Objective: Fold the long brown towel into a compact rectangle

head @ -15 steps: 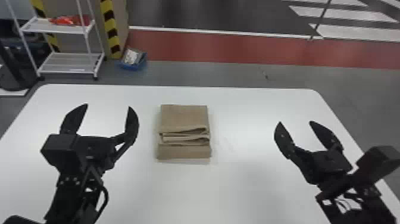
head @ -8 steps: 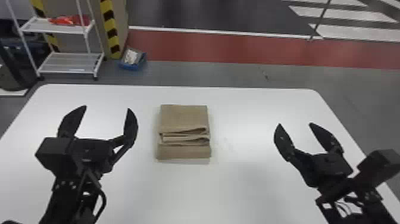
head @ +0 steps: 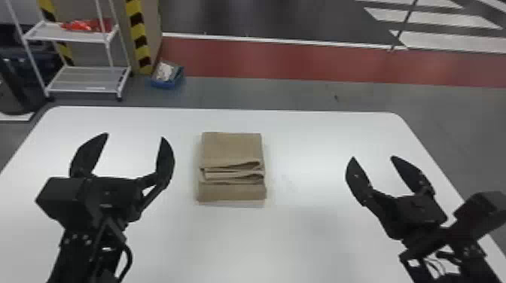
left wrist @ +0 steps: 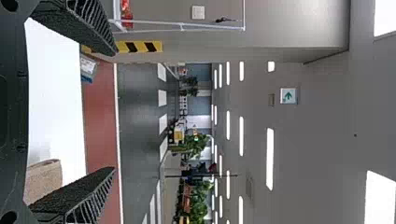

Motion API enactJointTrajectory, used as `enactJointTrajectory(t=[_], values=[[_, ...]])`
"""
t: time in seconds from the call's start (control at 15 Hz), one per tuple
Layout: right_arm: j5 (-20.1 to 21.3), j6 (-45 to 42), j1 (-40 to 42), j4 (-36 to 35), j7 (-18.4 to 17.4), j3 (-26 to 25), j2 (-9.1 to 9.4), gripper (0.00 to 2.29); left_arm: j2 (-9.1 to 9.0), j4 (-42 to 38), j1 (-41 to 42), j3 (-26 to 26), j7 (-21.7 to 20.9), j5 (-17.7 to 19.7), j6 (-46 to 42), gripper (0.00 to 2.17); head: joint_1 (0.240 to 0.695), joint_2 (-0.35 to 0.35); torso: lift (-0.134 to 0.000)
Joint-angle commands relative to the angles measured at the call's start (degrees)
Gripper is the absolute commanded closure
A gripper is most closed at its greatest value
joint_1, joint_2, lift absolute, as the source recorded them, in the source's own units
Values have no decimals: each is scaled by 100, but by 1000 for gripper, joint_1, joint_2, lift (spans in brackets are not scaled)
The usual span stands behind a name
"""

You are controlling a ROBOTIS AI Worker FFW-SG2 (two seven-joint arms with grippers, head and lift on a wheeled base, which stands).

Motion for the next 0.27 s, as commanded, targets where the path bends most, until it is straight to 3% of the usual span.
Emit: enactJointTrajectory(t=[0.0,0.2], values=[[0,35,26,-61,0,14,0,70,7,-76,36,3,9,0,31,-1,695,-122,-123],[17,35,35,-87,-105,31,0,70,7,-190,89,20,9,18,137,-1,695,-120,-123]])
